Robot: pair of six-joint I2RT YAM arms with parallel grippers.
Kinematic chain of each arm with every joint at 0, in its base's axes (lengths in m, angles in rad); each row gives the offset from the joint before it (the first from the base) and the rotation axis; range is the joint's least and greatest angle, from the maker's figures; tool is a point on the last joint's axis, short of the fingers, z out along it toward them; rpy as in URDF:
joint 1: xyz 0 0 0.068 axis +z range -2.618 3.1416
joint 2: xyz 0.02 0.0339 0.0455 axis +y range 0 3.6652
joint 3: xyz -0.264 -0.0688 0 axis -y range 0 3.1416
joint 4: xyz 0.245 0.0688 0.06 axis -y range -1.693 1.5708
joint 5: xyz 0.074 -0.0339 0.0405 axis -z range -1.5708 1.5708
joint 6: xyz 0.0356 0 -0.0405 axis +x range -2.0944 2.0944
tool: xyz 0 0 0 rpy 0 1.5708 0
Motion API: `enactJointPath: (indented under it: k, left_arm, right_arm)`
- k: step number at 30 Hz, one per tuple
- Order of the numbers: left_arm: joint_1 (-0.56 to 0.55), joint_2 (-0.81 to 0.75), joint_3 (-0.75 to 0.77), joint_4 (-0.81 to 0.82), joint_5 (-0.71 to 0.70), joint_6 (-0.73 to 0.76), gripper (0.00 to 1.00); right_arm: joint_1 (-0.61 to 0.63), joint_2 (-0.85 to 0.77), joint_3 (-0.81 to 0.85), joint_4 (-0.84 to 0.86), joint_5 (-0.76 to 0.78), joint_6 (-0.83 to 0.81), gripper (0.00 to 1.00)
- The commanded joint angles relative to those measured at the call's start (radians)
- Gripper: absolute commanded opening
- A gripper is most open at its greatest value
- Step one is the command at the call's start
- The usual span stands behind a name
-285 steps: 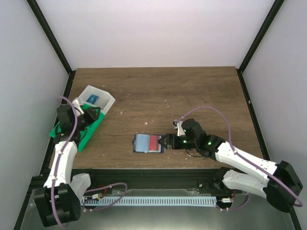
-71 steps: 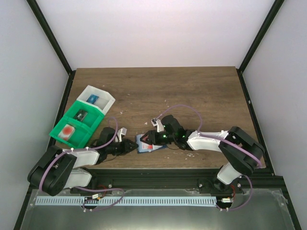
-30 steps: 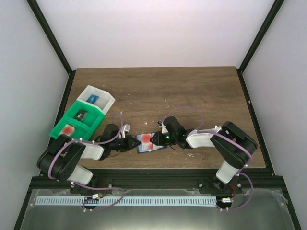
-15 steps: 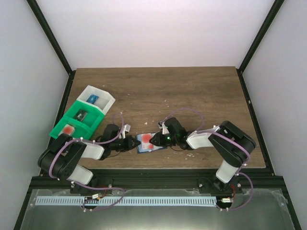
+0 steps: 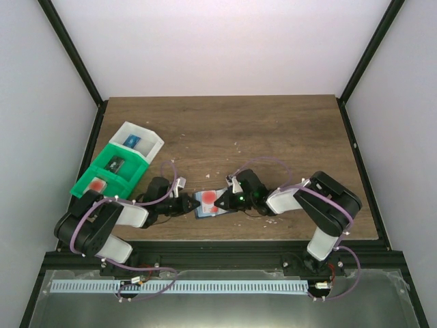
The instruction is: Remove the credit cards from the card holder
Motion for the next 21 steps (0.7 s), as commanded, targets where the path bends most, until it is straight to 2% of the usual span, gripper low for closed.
enactJointPath:
  k: [1, 3, 21]
  left_arm:
    - [-0.004, 0.014, -0.014, -0.026, -0.024, 0.026, 0.0]
    - [-0.004, 0.013, -0.016, -0.027, -0.025, 0.024, 0.0]
    - [-0.004, 0.014, -0.01, -0.052, -0.033, 0.034, 0.01]
  right_arm:
    - [-0.014, 0.002, -0.015, 0.052, -0.035, 0.01, 0.06]
    - [-0.016, 0.001, -0.02, 0.064, -0.045, 0.012, 0.01]
    - [-0.053, -0.066, -0.108, 0.077, -0.04, 0.007, 0.01]
